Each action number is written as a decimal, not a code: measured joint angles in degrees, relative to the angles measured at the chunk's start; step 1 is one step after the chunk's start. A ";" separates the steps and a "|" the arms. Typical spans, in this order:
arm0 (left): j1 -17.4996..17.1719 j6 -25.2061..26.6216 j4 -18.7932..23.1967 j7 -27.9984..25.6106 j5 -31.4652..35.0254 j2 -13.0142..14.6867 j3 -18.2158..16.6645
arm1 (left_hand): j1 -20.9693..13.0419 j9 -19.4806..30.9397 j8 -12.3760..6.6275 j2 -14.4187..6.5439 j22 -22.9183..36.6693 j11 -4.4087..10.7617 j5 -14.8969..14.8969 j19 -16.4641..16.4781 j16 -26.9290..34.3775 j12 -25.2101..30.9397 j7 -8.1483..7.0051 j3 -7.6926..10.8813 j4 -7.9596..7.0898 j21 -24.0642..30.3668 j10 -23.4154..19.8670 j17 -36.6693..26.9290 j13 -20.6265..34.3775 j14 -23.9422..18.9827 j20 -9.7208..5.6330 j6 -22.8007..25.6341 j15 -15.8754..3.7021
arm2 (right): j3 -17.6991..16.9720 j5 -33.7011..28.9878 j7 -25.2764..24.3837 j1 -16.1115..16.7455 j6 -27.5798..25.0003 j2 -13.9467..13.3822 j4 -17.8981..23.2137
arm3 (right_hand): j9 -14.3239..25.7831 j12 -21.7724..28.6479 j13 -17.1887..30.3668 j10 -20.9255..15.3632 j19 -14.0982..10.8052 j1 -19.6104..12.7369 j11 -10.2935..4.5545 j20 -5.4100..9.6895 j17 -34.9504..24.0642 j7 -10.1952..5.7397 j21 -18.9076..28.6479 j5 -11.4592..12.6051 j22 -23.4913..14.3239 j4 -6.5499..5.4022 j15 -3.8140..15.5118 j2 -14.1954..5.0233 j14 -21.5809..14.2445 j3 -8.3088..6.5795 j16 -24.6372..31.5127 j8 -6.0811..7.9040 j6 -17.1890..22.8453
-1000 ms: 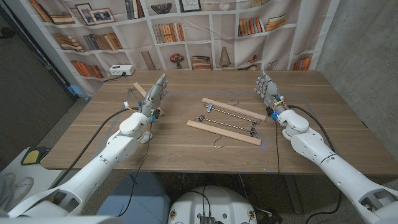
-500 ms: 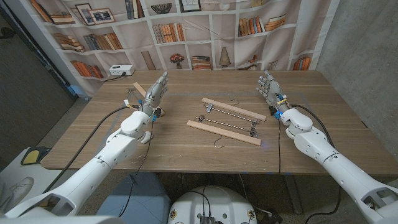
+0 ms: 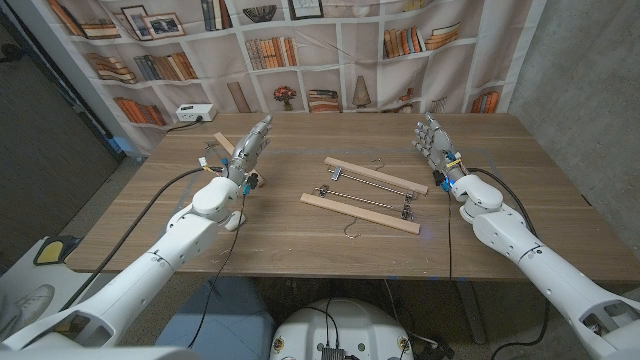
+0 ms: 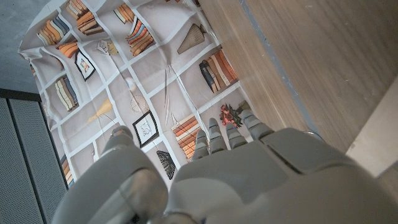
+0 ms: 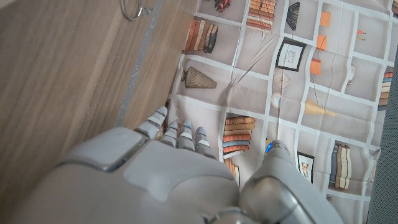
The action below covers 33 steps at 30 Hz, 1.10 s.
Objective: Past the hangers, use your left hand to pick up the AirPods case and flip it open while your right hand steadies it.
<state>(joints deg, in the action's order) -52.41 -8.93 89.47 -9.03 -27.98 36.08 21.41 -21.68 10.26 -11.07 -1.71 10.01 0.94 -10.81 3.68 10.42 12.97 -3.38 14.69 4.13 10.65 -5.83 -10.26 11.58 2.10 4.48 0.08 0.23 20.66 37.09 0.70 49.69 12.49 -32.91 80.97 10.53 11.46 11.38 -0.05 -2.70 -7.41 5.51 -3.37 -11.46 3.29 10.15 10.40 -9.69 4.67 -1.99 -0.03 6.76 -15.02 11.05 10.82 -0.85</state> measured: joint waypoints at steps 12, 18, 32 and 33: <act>-0.88 4.49 4.66 -3.52 4.28 3.00 0.09 | -1.35 0.00 -0.46 -0.16 0.00 0.14 0.36 0.60 0.12 0.67 -0.21 0.32 1.10 0.40 -2.42 0.14 0.00 -1.02 1.76 1.48 0.42 | 0.12 -0.22 -1.22 0.94 -0.52 -0.17 1.99 | 0.00 0.00 0.00 -0.01 0.31 -0.30 0.00 -0.31 0.00 0.00 0.00 0.00 -0.06 0.24 -0.08 -0.30 0.08 -0.24 0.00 0.00 0.01; -1.50 5.86 6.08 -5.13 6.05 3.80 0.07 | -1.58 0.00 -0.46 0.33 0.00 -0.61 0.45 1.70 0.45 1.19 0.35 0.09 1.82 0.69 -3.58 0.07 0.00 -2.03 0.08 2.63 0.07 | 0.12 -0.30 -1.79 1.28 -0.64 -0.15 2.67 | 0.00 -0.01 0.00 -0.01 0.73 -0.30 0.00 -0.76 0.00 -0.01 0.00 -0.04 0.07 0.25 -0.08 -0.30 0.07 -0.23 0.00 0.00 0.01; -2.60 7.94 7.98 -7.86 9.81 4.92 -0.06 | -1.69 0.29 -1.31 0.68 -0.15 -0.42 0.45 1.94 0.45 2.08 1.64 0.39 2.60 0.88 -6.58 0.14 0.29 -2.73 -1.75 6.17 -0.23 | 0.39 -0.36 -2.09 1.58 -1.08 0.04 3.35 | 0.00 -0.01 0.00 0.21 0.92 -0.53 0.21 -1.96 -0.01 -0.22 0.23 -0.04 -0.01 0.47 -0.20 -0.53 0.82 0.00 0.00 0.00 -0.20; -2.60 8.18 7.98 -8.03 10.07 4.92 -0.06 | -1.69 0.29 -1.33 0.68 -0.15 -0.47 0.45 1.94 0.45 2.08 1.64 0.40 2.60 0.88 -6.72 0.14 0.29 -2.81 -1.75 6.17 -0.31 | 0.40 -0.36 -2.09 1.59 -1.08 0.06 3.39 | -0.01 -0.01 0.00 0.21 0.92 -0.53 0.21 -1.96 -0.01 -0.22 0.23 -0.04 -0.05 0.47 -0.29 -0.53 0.91 0.00 0.00 0.00 -0.20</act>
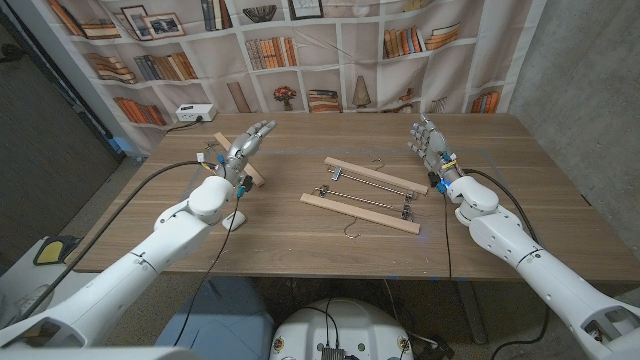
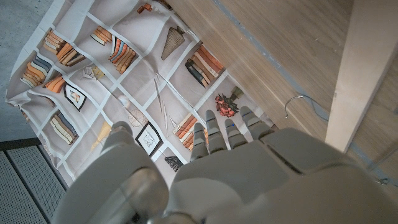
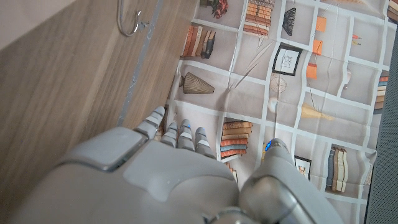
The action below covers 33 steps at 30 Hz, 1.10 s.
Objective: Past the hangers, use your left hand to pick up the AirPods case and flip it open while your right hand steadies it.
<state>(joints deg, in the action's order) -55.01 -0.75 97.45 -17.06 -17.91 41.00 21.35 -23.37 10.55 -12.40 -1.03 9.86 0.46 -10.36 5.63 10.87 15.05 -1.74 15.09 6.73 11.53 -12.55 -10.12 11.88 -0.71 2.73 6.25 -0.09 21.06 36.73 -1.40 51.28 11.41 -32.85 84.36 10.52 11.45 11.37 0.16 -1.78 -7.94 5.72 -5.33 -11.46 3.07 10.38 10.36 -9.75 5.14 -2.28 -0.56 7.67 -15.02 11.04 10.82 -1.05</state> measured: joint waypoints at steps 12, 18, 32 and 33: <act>-1.72 2.91 4.28 -1.63 2.02 1.96 -0.92 | -0.30 -0.10 0.54 0.30 0.00 -0.36 0.00 -0.33 0.00 0.22 2.68 -0.07 0.41 -0.33 -0.88 0.00 -0.01 -0.53 0.33 -0.42 0.08 | 0.04 -0.05 -0.16 0.12 -0.03 0.14 0.16 | 0.00 0.00 0.00 0.00 0.20 0.00 0.00 0.21 0.00 0.00 0.00 0.00 -0.01 0.24 0.00 0.00 0.00 -0.24 0.00 0.00 0.00; -2.17 4.50 5.42 -1.68 2.56 2.54 -1.25 | -0.30 -0.17 0.54 0.30 0.01 -0.26 0.00 -0.33 0.00 0.22 2.68 -0.07 0.40 -0.53 -1.39 -0.01 -0.01 -0.53 0.33 -0.42 0.08 | 0.05 0.07 -0.14 0.13 -0.04 0.19 0.18 | 0.00 0.00 0.00 0.00 0.19 0.00 -0.01 0.21 0.00 0.00 -0.01 0.00 0.00 0.24 0.00 0.00 0.00 -0.24 0.00 0.00 0.00; -3.20 12.20 11.79 -1.50 3.85 6.51 -2.13 | -0.76 -0.16 0.76 0.28 0.01 0.77 0.00 -0.32 0.00 0.87 2.67 0.17 0.63 -0.53 -3.64 -0.01 -0.01 -1.07 0.33 -0.42 0.16 | 0.14 0.23 0.03 0.18 -0.21 0.15 0.38 | 0.00 0.00 0.00 -0.01 0.19 -0.30 -0.01 0.21 0.00 0.30 -0.01 0.00 0.00 0.47 -0.20 -0.30 0.20 -0.48 0.00 0.00 -0.30; -3.26 12.33 12.09 -1.53 3.89 6.69 -2.18 | -0.76 -0.16 0.76 0.28 0.01 0.75 0.00 -0.32 0.00 0.87 2.66 0.12 0.68 -0.53 -3.63 -0.01 -0.01 -1.15 0.34 -0.40 0.08 | 0.13 0.25 0.05 0.18 -0.21 0.15 0.38 | 0.00 0.00 0.00 -0.01 0.19 -0.30 -0.01 0.21 0.00 0.30 -0.01 0.00 0.00 0.47 -0.20 -0.30 0.20 -0.48 0.00 0.00 -0.30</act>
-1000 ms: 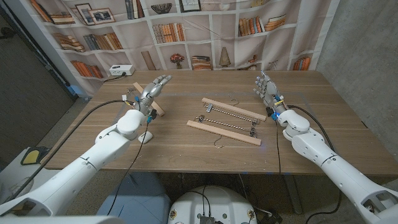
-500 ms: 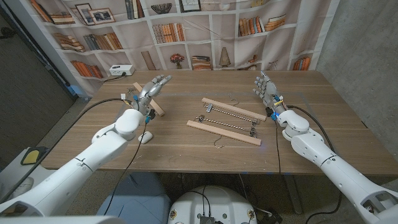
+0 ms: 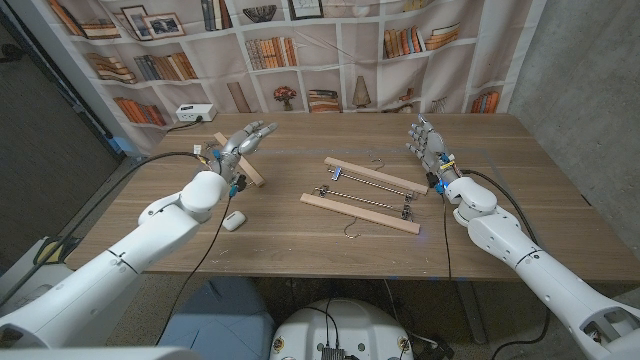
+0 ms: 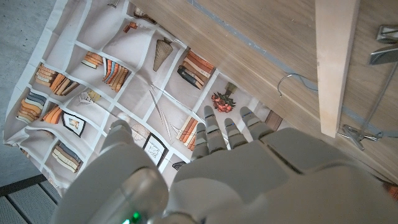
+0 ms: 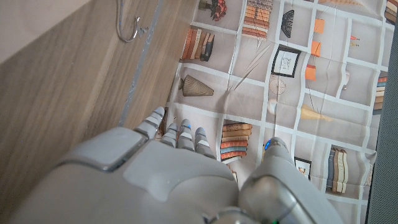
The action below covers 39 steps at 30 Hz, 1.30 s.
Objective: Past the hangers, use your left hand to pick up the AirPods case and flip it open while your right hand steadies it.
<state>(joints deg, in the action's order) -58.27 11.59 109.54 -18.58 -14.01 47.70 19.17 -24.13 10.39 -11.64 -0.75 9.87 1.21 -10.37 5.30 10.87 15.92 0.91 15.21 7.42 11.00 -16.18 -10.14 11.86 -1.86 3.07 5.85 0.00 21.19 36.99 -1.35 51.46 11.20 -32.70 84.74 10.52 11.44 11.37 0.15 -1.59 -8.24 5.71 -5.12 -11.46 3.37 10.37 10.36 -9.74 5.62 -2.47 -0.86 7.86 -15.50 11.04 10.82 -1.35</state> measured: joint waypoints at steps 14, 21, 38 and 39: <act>-1.24 4.40 4.64 -0.59 1.73 3.40 -1.08 | -0.47 0.00 0.62 -0.01 0.00 -0.38 0.03 -0.16 0.00 -0.73 -0.84 0.28 0.66 0.03 1.48 0.00 -0.01 0.03 0.16 -0.24 0.02 | -0.09 0.29 0.36 -0.18 0.02 0.11 -0.21 | 0.00 0.00 0.00 0.00 0.00 -0.30 0.00 0.00 0.00 0.00 0.00 0.00 0.00 0.16 0.00 -0.30 0.00 0.16 0.00 0.00 0.00; -1.37 8.25 6.96 -0.59 2.47 5.56 -1.44 | -0.47 0.01 0.89 -0.01 0.01 -0.29 0.22 -1.13 -0.28 -1.12 -0.30 0.28 0.66 -0.21 2.18 0.00 0.28 0.64 0.31 -1.77 0.63 | -0.09 0.15 0.41 -0.42 -0.34 -0.37 0.02 | 0.00 0.00 0.00 0.00 0.00 -0.30 0.00 0.00 0.00 0.00 0.00 0.00 0.01 0.32 0.00 -0.31 0.00 0.32 0.00 0.00 0.00; 2.88 23.36 13.00 3.73 6.14 9.90 2.51 | -0.47 0.01 1.03 -0.01 0.01 0.33 0.22 -1.44 -0.49 -1.57 -0.36 0.28 0.65 -0.19 2.15 -0.01 0.27 1.17 0.62 -2.49 0.72 | -0.10 0.07 1.04 -0.69 -0.22 -0.55 -0.20 | 0.00 0.00 0.00 0.00 0.00 -0.30 0.00 0.00 0.00 -0.01 0.00 0.00 0.01 0.55 0.00 -0.30 0.00 0.08 0.00 0.00 0.01; 2.99 23.87 13.30 3.61 6.47 10.03 2.80 | -0.47 0.01 0.90 -0.01 0.01 0.44 0.22 -1.43 -0.36 -1.52 -0.63 0.28 0.65 -0.19 2.01 -0.01 0.27 1.16 0.62 -2.24 0.71 | -0.10 0.08 1.06 -0.69 -0.22 -0.55 -0.23 | 0.00 0.00 0.00 0.00 0.00 -0.30 0.00 0.00 0.00 0.00 0.00 0.00 0.01 0.55 0.01 -0.30 0.00 0.08 0.00 0.00 0.01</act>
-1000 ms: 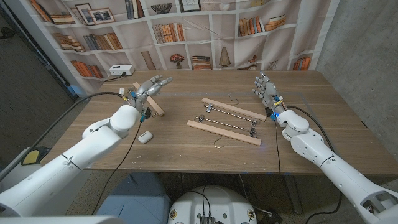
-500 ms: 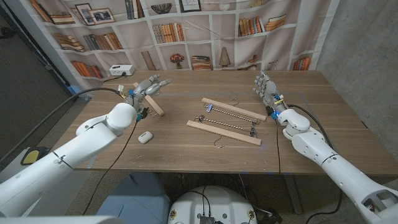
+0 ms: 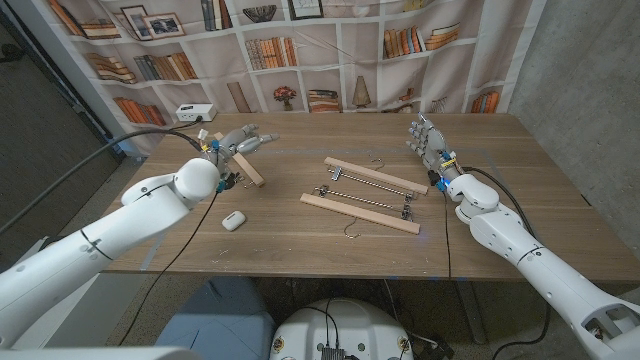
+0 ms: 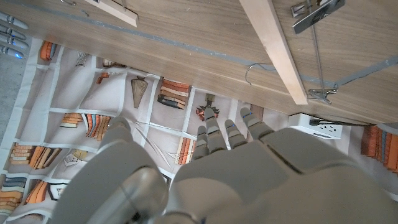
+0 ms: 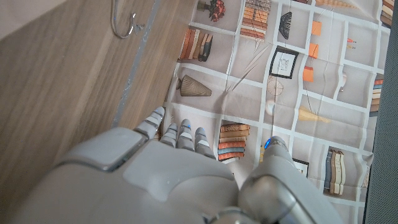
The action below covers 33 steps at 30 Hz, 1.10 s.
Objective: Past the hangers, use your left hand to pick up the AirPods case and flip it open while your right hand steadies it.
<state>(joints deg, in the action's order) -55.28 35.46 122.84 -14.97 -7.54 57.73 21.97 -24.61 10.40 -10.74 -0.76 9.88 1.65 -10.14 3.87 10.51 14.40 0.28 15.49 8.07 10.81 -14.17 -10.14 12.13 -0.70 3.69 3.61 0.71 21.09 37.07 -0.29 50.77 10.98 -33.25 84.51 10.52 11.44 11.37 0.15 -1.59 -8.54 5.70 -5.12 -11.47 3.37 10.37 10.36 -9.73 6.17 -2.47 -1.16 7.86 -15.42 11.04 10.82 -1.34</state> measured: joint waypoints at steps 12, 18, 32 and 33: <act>-1.01 2.49 1.98 -3.63 4.71 1.14 1.16 | -0.66 0.00 -0.51 -0.07 0.00 0.76 0.00 0.44 0.57 0.86 -0.86 0.00 0.00 0.11 -2.27 0.00 0.27 -1.40 0.00 1.48 -0.95 | 0.00 0.30 0.20 -0.01 0.11 0.23 -0.26 | 0.00 0.00 0.00 0.22 0.00 0.00 0.22 0.00 0.00 0.00 0.00 0.00 0.00 0.00 0.00 0.00 0.00 0.00 0.00 0.00 0.00; -2.57 2.08 2.88 -5.96 8.37 1.94 1.16 | -1.06 0.00 -0.51 0.00 0.00 0.91 0.00 0.66 0.58 0.87 -0.89 0.25 0.24 0.24 -2.74 0.00 0.27 -1.66 -0.22 1.72 -1.22 | 0.09 0.45 0.38 -0.01 0.13 0.42 -0.43 | 0.00 0.00 0.00 0.22 0.00 0.00 0.21 0.00 0.00 0.00 0.00 0.00 0.00 -0.01 0.00 0.00 0.00 0.00 0.00 0.00 0.00; -4.32 4.37 4.81 -6.95 16.08 3.74 2.36 | -1.06 0.01 -0.51 0.00 0.00 1.33 0.00 0.75 0.58 1.08 -1.33 0.24 0.24 0.24 -3.57 0.00 0.26 -2.09 -0.31 2.15 -1.21 | 0.65 0.53 0.60 -0.30 0.13 1.02 -0.87 | 0.00 0.00 0.00 0.21 0.22 0.00 0.21 0.23 0.00 0.00 0.00 0.00 0.00 -0.01 0.24 0.00 0.24 0.00 0.00 0.00 0.00; -4.40 4.37 4.86 -6.95 16.08 3.82 2.46 | -1.06 0.01 -0.51 0.00 0.00 1.42 0.00 0.74 0.58 1.08 -1.43 0.24 0.24 0.24 -3.66 0.00 0.26 -2.18 -0.31 2.25 -1.12 | 0.65 0.52 0.60 -0.30 0.13 1.02 -0.87 | 0.00 0.00 0.00 0.21 0.22 0.00 0.21 0.22 0.00 0.00 0.00 0.00 0.00 -0.01 0.24 0.00 0.24 0.00 0.00 0.00 0.00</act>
<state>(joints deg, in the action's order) -59.68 39.83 127.71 -21.92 8.54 61.54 24.43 -25.66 10.41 -11.24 -0.76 9.88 3.08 -10.14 4.62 11.09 15.48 -1.14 15.73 8.31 11.05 -17.83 -10.15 12.40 -2.88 3.38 5.85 -0.41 21.74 37.59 0.31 50.47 11.12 -32.23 83.64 10.52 11.44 11.37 0.36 -1.37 -8.54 5.92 -4.90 -11.47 3.37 10.37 10.36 -9.73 6.16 -2.23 -1.16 8.10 -15.42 11.04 10.82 -1.34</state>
